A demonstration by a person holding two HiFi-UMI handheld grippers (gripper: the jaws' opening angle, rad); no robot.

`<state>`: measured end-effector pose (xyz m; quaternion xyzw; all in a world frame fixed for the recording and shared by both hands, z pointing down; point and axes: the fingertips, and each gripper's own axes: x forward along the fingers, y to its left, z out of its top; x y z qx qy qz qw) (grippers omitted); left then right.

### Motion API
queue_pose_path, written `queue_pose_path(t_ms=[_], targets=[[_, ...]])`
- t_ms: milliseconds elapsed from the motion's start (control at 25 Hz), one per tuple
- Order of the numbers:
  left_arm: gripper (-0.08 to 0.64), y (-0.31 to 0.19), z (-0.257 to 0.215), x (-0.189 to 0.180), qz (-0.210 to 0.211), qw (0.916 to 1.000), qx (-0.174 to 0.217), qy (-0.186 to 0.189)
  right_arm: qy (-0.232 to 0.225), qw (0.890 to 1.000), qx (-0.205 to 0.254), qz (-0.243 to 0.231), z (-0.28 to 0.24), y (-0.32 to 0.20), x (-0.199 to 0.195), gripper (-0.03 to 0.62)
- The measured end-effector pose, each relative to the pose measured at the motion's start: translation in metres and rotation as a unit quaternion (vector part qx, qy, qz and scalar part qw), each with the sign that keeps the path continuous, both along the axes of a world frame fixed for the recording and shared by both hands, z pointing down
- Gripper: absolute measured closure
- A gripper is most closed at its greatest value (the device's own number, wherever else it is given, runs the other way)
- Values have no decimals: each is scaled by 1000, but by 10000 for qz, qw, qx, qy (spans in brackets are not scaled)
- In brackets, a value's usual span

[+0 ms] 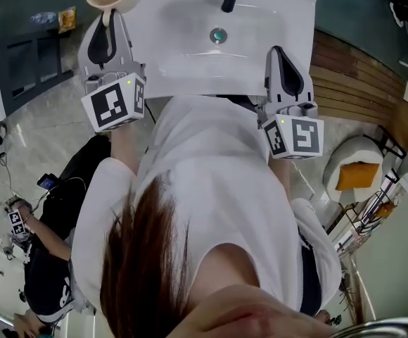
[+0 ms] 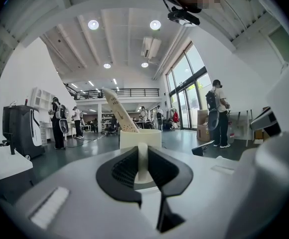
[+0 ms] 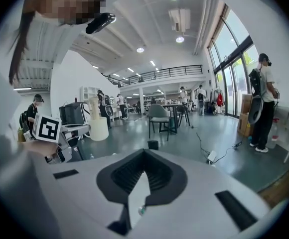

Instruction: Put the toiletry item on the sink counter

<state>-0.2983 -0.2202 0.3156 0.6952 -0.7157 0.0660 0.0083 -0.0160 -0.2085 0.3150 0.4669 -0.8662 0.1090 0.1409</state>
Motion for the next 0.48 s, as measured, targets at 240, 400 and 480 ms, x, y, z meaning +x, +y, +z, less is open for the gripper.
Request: queue_pose_path(t_ms=[240,400,480], targets=[[511,-14,13,-5,-47,10000,29,-49,12,9999,-42,98,4,-1,1,588],[511,-19,26,-12,-147,9999,-5,-1,71,9999,-93,64,4,3,-4,588],[511,-23,37,-16,-191,9998,-47,-3,83,9999,-111,72,6,3,-6,588]])
